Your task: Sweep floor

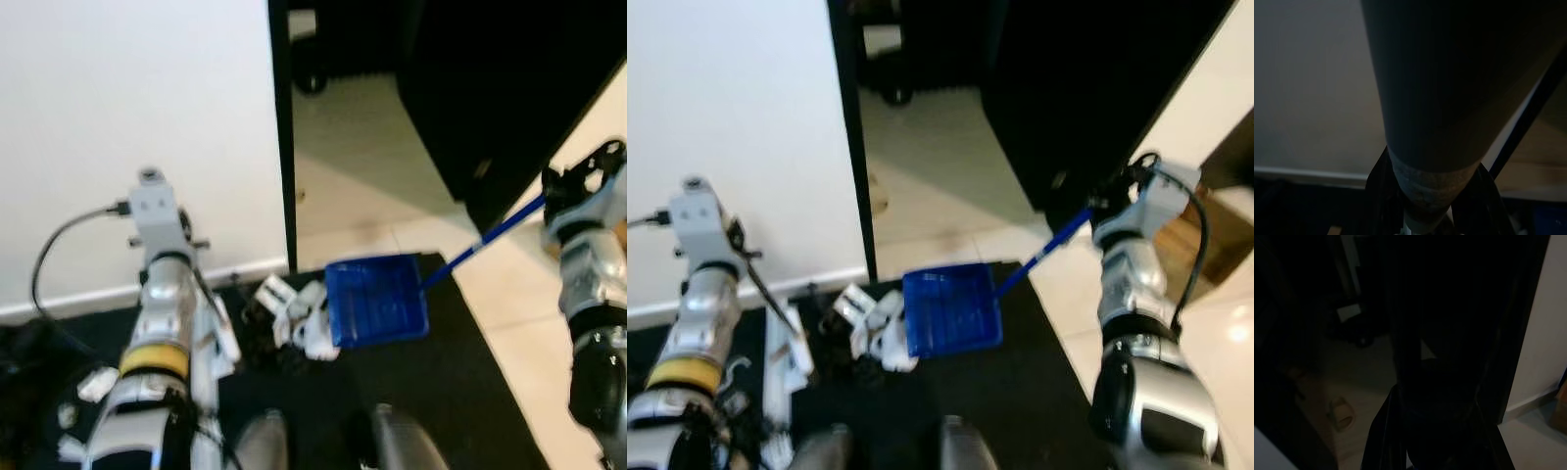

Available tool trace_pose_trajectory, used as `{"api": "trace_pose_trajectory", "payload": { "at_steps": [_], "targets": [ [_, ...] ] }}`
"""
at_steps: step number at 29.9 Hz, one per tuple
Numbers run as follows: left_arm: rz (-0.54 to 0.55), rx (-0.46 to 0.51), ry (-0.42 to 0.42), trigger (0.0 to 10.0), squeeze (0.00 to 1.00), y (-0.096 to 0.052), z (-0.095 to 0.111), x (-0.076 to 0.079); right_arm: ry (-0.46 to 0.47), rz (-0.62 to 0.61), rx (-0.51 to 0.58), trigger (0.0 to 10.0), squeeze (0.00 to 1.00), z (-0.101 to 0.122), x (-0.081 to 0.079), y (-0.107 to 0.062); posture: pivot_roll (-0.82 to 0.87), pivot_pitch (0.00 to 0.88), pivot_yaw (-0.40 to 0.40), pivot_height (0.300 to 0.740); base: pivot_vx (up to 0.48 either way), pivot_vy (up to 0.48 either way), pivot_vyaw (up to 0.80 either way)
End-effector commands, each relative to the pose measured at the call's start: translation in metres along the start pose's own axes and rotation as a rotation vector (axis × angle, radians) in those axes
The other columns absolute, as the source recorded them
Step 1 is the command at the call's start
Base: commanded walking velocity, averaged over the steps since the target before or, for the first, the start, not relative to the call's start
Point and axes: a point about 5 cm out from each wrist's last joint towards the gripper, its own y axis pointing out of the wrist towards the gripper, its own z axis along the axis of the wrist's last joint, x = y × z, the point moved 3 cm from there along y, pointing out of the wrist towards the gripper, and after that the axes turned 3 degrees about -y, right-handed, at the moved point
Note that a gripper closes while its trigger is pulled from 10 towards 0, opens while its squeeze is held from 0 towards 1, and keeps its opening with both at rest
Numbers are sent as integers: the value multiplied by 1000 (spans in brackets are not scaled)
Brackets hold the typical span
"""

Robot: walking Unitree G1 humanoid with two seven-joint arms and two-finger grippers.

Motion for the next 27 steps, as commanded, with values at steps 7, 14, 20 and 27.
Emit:
{"api": "trace_pose_trajectory", "payload": {
  "at_steps": [7,14,20,27],
  "targets": [
    [33,-9,20,10000,0,-3,-3,-10,4,25,-52,10000,0,-5,0,0,49,52,-77,740,0,0,0],
    [58,-22,55,10000,0,-1,-3,-12,-4,22,-64,10000,0,-4,1,2,47,58,-78,740,0,-480,0],
    [91,16,-3,10000,0,7,9,-7,-23,14,-27,10000,0,7,-2,8,41,85,-67,740,0,-84,0],
    [81,51,3,10000,0,17,26,-7,-44,7,-10,10000,0,13,-9,13,50,128,-63,740,0,0,0]
  ]
}}
